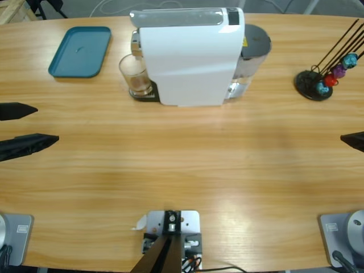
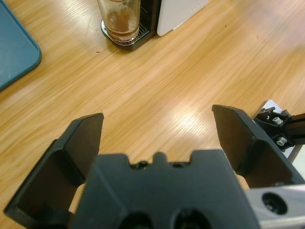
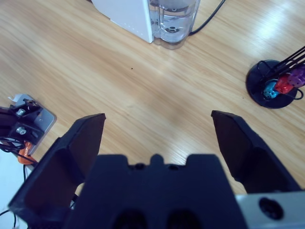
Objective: Pour coffee
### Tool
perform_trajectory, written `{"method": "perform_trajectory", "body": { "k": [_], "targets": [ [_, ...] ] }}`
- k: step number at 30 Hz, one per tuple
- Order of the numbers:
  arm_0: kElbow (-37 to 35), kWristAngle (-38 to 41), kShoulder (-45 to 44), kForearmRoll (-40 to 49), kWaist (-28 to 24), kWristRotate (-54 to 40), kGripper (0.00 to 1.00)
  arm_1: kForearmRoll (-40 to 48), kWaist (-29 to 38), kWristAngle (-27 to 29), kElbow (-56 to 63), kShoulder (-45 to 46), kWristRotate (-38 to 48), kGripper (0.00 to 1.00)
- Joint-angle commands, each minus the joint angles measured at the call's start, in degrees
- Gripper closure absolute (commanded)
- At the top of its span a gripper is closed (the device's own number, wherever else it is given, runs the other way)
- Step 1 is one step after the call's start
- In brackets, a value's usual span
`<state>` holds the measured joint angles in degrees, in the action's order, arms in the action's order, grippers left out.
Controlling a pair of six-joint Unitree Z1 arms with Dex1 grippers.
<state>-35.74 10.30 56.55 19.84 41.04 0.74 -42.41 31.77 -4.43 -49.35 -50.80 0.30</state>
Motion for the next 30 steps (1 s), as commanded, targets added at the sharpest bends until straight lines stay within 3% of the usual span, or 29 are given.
{"method": "perform_trajectory", "body": {
  "k": [1, 30],
  "targets": [
    [1.6, 2.3, 3.2, -0.8, 0.1, 0.7, 0.000, 0.4, -1.0, 1.2, 1.2, -1.1, 0.5, 0.000],
    [5.7, -3.8, -2.1, -6.2, 0.1, -7.5, 0.000, 0.4, -1.0, 1.2, 1.1, -1.2, 0.5, 0.000]
  ]
}}
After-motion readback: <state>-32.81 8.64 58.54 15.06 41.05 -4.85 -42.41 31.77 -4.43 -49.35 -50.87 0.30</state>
